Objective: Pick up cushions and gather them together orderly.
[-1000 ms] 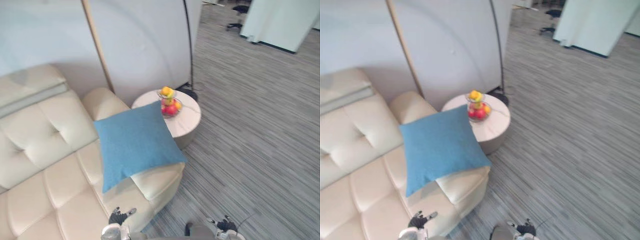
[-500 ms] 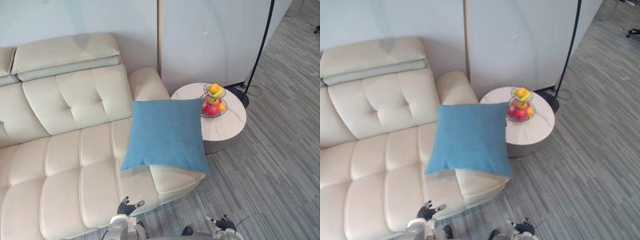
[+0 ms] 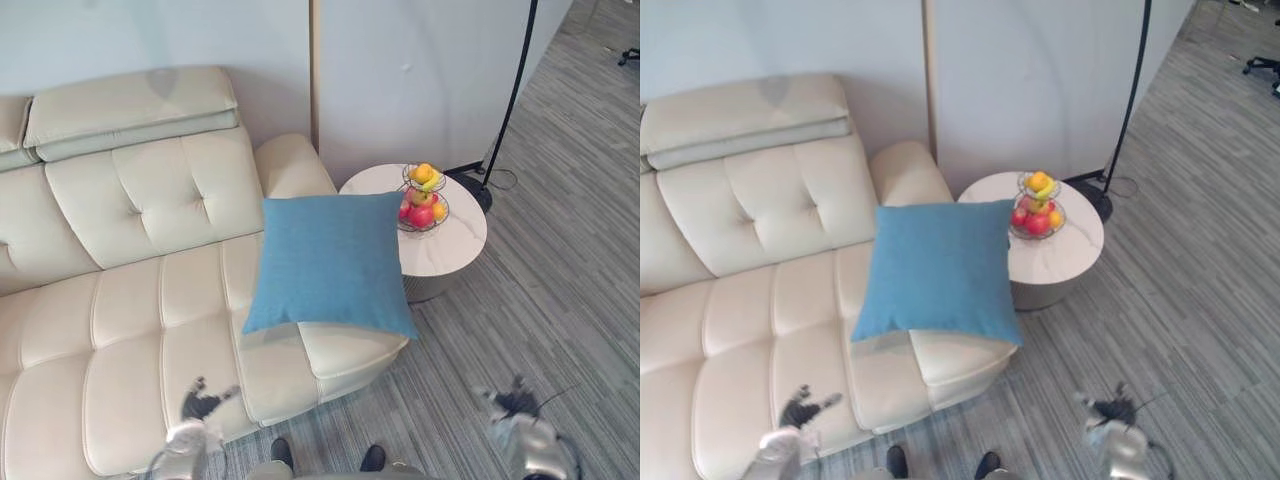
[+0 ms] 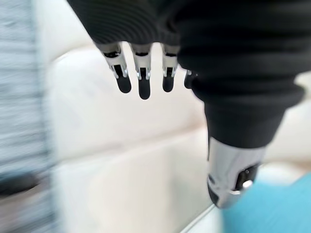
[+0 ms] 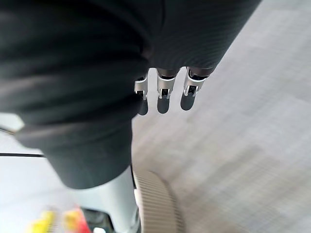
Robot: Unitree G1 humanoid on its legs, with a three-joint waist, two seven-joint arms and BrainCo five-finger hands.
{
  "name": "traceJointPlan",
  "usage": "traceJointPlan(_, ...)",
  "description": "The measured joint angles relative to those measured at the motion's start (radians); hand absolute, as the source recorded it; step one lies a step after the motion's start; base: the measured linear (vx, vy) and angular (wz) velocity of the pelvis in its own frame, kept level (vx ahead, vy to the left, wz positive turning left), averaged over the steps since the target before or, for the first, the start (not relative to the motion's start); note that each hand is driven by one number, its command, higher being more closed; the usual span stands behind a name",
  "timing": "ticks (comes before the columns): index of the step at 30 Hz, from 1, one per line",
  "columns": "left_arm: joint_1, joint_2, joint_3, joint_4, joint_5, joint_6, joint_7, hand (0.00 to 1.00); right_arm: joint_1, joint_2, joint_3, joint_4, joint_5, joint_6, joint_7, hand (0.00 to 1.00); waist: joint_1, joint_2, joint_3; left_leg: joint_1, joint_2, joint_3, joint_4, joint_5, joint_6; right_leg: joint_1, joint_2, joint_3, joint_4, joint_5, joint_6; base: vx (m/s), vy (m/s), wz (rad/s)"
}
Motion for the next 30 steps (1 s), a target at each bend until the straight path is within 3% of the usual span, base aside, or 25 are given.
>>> traceJointPlan(5,-0.085,-0.01,-0.005,-0.054,-0.039,-0.003,0.038,0.0,-0.133,0.001,0.078,-0.018,0.005,-0.001,0.002,0.0,0.0,0.003,-0.004,-0.052,-0.005,0.0,0.001,0.006,0.008,-0.044,0.004,0.009,-0.03,0.032,-0.011,0.04,0.003,-0.07)
traceJointPlan(9,-0.191,-0.011,-0.041,-0.066,-0.05,-0.012,0.078,0.0,-0.25,0.005,0.155,-0.017,0.037,0.0,-0.008,0.0,0.004,0.008,0.028,-0.108,-0.006,-0.012,0.018,0.013,0.017,-0.082,0.003,0.011,-0.045,0.054,-0.019,-0.02,0.011,0.05)
traceJointPlan(14,-0.448,-0.012,-0.134,-0.065,-0.076,-0.019,0.135,0.0,-0.519,0.024,0.288,0.032,0.083,0.0,-0.024,0.0,0.016,0.006,0.152,-0.264,0.0,-0.01,0.077,0.029,0.036,-0.219,-0.002,0.043,-0.036,0.103,-0.038,-0.12,0.021,-0.04)
traceJointPlan(21,-0.639,-0.043,-0.235,-0.019,-0.076,-0.016,0.148,0.0,-0.665,0.054,0.378,0.05,0.09,0.011,-0.048,0.0,0.015,0.005,0.222,-0.373,-0.003,0.007,0.089,0.051,0.051,-0.339,-0.015,0.066,-0.019,0.134,-0.038,-0.06,0.032,-0.07)
traceJointPlan(22,-0.662,-0.052,-0.25,-0.018,-0.075,-0.013,0.149,1.0,-0.683,0.067,0.39,0.05,0.091,0.013,-0.056,1.0,0.013,0.004,0.225,-0.389,-0.003,0.007,0.089,0.055,0.051,-0.36,-0.016,0.068,-0.013,0.134,-0.038,0.0,0.0,0.0)
traceJointPlan(26,-0.708,-0.081,-0.28,-0.018,-0.075,-0.007,0.187,1.0,-0.724,0.105,0.424,0.041,0.091,0.015,-0.076,1.0,0.014,0.005,0.239,-0.421,0.002,0.01,0.089,0.062,0.05,-0.392,-0.014,0.069,-0.012,0.14,-0.041,0.0,0.0,0.0)
traceJointPlan(30,-0.731,-0.067,-0.285,-0.068,-0.079,-0.006,0.191,1.0,-0.722,0.083,0.422,-0.049,0.132,0.022,-0.09,1.0,0.015,0.005,0.239,-0.442,0.006,0.009,0.091,0.065,0.045,-0.408,-0.014,0.065,-0.012,0.14,-0.041,0.03,0.004,0.03)
